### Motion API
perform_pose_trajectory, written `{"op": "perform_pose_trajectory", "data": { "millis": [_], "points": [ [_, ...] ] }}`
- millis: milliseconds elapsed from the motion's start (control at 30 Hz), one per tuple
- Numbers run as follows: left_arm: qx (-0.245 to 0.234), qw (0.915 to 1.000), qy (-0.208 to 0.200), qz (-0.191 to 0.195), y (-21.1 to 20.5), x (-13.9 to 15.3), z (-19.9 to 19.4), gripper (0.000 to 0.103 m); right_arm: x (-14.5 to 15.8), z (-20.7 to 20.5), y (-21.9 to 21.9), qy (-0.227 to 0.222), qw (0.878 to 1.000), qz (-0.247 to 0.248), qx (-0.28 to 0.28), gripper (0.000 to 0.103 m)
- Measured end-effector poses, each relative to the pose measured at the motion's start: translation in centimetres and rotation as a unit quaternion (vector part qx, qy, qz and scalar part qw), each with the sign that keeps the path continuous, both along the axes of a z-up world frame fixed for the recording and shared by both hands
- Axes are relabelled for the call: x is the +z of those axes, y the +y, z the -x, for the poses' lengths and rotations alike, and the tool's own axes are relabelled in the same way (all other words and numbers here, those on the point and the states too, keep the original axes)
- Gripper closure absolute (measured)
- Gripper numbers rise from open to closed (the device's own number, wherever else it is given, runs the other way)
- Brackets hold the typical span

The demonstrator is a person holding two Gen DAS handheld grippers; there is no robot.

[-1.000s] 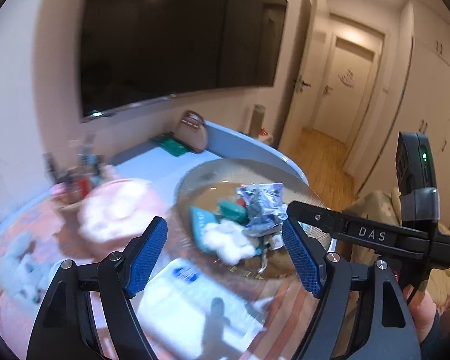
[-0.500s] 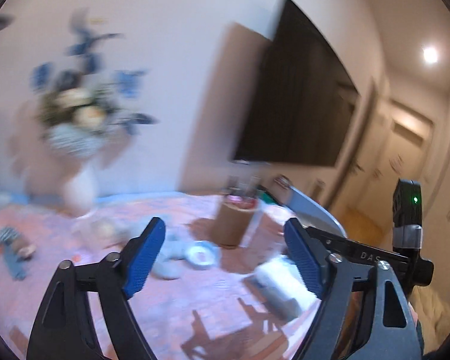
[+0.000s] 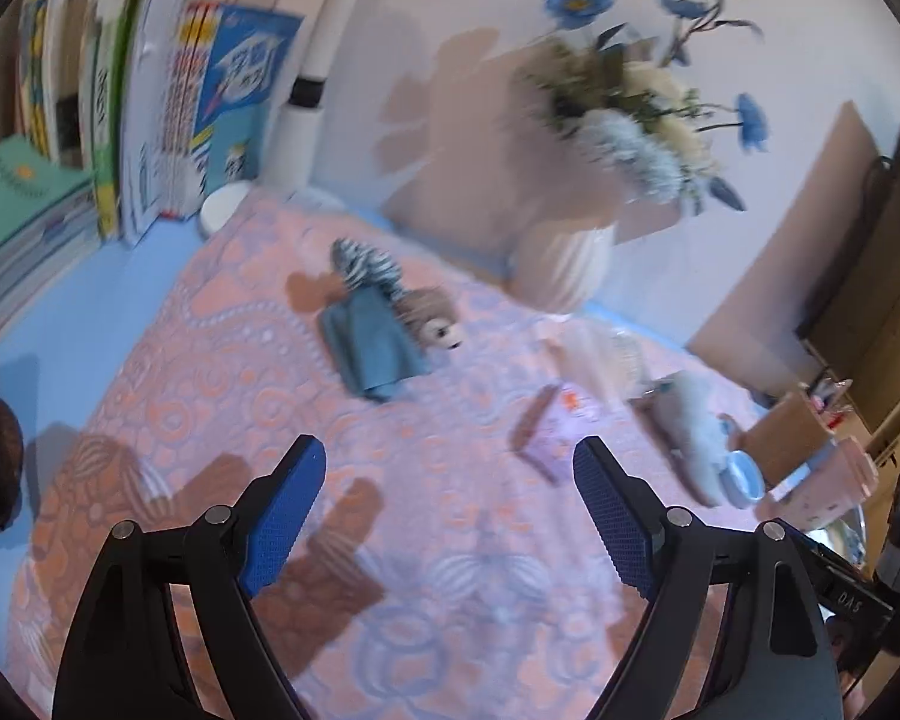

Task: Organize books
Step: 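Move both open tools back over the bedspread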

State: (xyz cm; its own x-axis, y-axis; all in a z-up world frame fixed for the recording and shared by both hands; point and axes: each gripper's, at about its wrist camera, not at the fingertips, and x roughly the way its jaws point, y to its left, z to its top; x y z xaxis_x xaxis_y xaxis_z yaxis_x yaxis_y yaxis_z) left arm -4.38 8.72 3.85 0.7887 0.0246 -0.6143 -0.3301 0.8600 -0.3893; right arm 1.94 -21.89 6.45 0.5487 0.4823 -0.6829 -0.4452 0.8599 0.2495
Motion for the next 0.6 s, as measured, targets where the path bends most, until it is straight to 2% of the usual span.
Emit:
{"op": "perform_pose_trajectory", "data": {
  "millis": [100, 200, 433, 600],
  "points": [
    [-0.001, 0.9998, 0.017, -0.003, 0.1, -1.7, -0.8, 0.019, -1.8, -0.5, 1.2, -0.002, 1.000, 0.021, 0.006, 0.034],
    [-0.008, 0.9986, 0.053, -0.004, -0.1, -3.3, -1.8, 0.020, -3.2, -1.2, 1.7, 0.006, 0.999, 0.032, 0.004, 0.034],
    [-0.020, 0.9975, 0.059, -0.034, -1.2, -3.4, -2.1, 0.019, -5.1, -2.4, 1.5, 0.030, 0.999, 0.027, -0.005, 0.034],
    [-0.022, 0.9976, 0.062, -0.021, -0.8, -3.7, -2.3, 0.019, -5.3, -2.8, 0.7, 0.040, 0.999, 0.008, -0.013, 0.034]
  ]
}}
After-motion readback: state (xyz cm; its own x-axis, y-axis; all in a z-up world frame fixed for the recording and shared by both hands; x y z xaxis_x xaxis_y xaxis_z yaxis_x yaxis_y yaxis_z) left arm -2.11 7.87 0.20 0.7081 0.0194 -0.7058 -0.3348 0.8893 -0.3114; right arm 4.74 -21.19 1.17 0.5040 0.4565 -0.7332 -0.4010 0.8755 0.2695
